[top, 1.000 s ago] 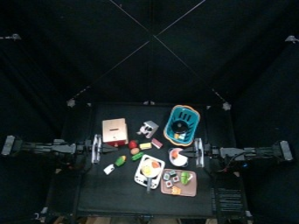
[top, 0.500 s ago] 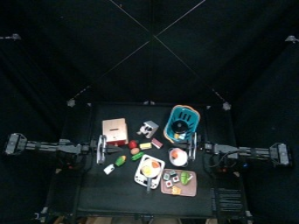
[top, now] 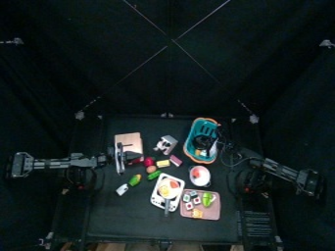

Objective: Grab pot lid

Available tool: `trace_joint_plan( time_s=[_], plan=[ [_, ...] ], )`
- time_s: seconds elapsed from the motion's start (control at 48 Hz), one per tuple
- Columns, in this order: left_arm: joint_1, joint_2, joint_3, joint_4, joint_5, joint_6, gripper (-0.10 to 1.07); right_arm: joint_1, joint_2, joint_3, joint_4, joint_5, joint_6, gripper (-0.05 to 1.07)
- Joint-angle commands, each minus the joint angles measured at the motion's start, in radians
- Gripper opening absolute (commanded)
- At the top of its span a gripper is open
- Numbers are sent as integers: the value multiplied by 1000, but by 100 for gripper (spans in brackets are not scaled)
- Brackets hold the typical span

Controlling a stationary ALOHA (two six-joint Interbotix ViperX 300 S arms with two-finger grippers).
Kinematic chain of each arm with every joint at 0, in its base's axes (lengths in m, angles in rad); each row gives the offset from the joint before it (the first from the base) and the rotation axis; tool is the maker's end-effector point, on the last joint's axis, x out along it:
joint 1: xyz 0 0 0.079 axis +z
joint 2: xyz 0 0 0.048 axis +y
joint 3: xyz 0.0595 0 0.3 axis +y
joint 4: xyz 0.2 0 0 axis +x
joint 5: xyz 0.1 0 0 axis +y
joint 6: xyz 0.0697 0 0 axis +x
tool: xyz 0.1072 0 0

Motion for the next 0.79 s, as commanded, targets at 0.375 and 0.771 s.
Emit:
trace_joint_plan(
  time_s=[0.375,0.771],
  plan=[
    [21,-8,5,0,-31,3,9,-89,202,-63,-25,196,0,4],
    [34,-8,5,0,-32,3,9,-172,328,-67,-110,196,2,34]
  ],
)
